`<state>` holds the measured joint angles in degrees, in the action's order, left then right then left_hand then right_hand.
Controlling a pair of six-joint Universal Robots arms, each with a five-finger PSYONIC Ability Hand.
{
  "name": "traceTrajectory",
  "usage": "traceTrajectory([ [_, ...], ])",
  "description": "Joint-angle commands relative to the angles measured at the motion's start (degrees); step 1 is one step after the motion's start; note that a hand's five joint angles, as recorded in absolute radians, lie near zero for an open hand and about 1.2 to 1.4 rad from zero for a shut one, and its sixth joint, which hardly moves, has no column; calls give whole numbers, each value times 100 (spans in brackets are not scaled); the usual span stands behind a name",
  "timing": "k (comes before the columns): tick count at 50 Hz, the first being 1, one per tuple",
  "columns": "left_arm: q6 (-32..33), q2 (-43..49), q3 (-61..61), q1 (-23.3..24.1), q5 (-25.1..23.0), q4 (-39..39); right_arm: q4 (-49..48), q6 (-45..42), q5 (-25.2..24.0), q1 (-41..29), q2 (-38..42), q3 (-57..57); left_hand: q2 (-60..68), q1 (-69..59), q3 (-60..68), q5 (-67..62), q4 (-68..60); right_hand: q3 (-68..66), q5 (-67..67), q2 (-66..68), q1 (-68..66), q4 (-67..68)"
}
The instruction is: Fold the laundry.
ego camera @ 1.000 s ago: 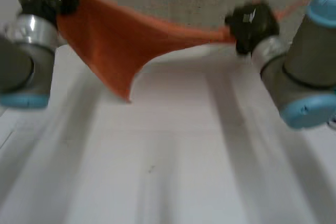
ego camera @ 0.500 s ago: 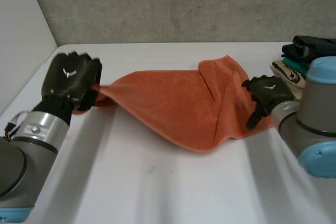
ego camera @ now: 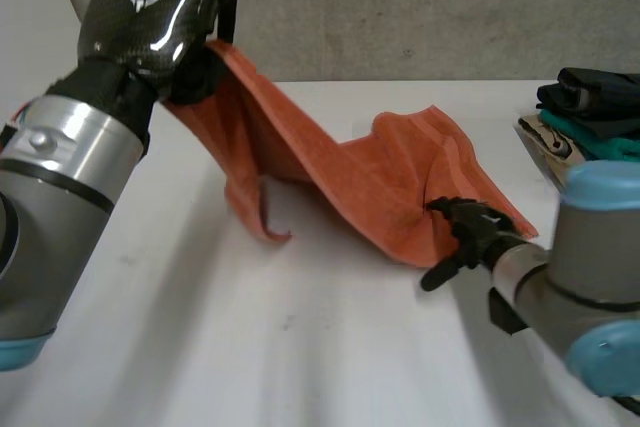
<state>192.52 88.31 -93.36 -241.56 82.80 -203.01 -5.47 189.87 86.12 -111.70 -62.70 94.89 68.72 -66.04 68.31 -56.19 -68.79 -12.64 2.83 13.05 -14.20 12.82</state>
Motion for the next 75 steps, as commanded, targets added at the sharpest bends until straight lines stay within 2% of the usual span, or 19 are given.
traceTrajectory([
  [1, -22, 64, 703, 284, 61, 288, -752, 76, 913, -589, 355, -260, 1128, -1396, 1169, -1381, -1121, 264, -283, -305, 420, -282],
  [13, -390, 11, 1390, 645, 658, 736, -1712, -142, 2206, -783, 1286, -1208, 1128, -1396, 1169, -1381, -1121, 264, -283, -305, 420, -282],
  [16, -426, -42, 1443, 627, 667, 833, -1624, -310, 2339, -757, 1436, -1473, 1128, -1396, 1169, -1381, -1121, 264, -283, -305, 420, -282],
  [19, -426, -261, 1513, 601, 667, 930, -1527, -643, 2304, -337, 1507, -1640, 1128, -1396, 1169, -1381, -1121, -633, 615, 593, -478, 616],
  [23, -426, -464, 1566, 513, 659, 956, -1483, -1100, 2041, 385, 1428, -1658, 1128, -1396, 1169, -1381, -1121, -3756, 3738, 3716, -3600, 3739],
  [24, -417, -472, 1575, 478, 659, 965, -1483, -1214, 1858, 595, 1376, -1623, 1128, -1396, 1169, -1381, -1121, -6096, 6077, 6055, -5940, 6078],
  [25, -417, -481, 1584, 373, 659, 974, -1483, -1285, 1725, 675, 1349, -1614, 1128, -1396, 1169, -1381, -1121, -6729, 6711, 6689, -6574, 6712],
  [31, -426, -516, 1540, -312, 615, 1167, -1229, -1724, 636, 1369, 744, -1474, 1128, -1396, 1169, -1381, -1121, -6736, 6717, 6695, -6580, 6718],
  [32, -426, -508, 1514, -531, 606, 1254, -933, -1917, 243, 1553, 394, -1413, 1128, -1396, 1169, -1381, -1121, -6736, 6717, 6695, -6580, 6718],
  [35, -417, -508, 1434, -787, 580, 1421, -457, -2173, -252, 1783, -100, -1490, 1128, -1396, 1169, -1381, -1121, -6736, 6717, 6695, -6580, 6718],
  [39, -408, -499, 1285, -1130, 457, 1729, 1016, -2909, -911, 2125, -864, -1867, 1128, -1396, 1169, -1381, -1121, -6736, 6717, 6695, -6580, 6718],
  [48, -277, -227, 907, -2184, -334, 2739, 3586, -4677, -1255, 2293, -1964, -2817, 1128, -1396, 1169, -1381, -1121, -6736, 6717, 6695, -6580, 6718],
  [51, -76, 254, 811, -2352, -658, 3099, 4139, -5125, -1238, 2293, -2052, -3116, 1128, -1396, 1169, -1381, -1121, -6736, 6717, 6695, -6580, 6718],
  [55, 512, 949, 819, -2379, -730, 3364, 4396, -5416, -1168, 2293, -1948, -3284, 1128, -1396, 1169, -1381, -1121, -6736, 6717, 6695, -6580, 6718],
  [60, 1444, 1917, 1126, -2379, -678, 3373, 4379, -5505, -1115, 2153, -1035, -3582, 1128, -1396, 1169, -1381, -1121, -6736, 6717, 6695, -6580, 6718],
  [66, 1631, 3199, 2688, -2089, -388, 3163, 4081, -5364, -694, 1547, 125, -4635, 1128, -1396, 1169, -1381, -1121, -6736, 6717, 6695, -6580, 6718],
  [70, 1508, 3868, 4270, -1825, -124, 2426, 2976, -5040, -88, 1221, 961, -6041, 1128, -1396, 1169, -1381, -1121, -6736, 6717, 6695, -6580, 6718],
  [74, 1236, 4142, 5440, -1702, 183, 951, 967, -4539, 273, 1054, 1304, -7245, 1128, -1396, 1169, -1381, -1121, -6736, 6717, 6695, -6580, 6718],
  [75, 1035, 4142, 5642, -1719, 315, 260, 586, -4459, 283, 1036, 1305, -7274, 1128, -1396, 1169, -1381, -1121, -6736, 6717, 6695, -6580, 6718],
])
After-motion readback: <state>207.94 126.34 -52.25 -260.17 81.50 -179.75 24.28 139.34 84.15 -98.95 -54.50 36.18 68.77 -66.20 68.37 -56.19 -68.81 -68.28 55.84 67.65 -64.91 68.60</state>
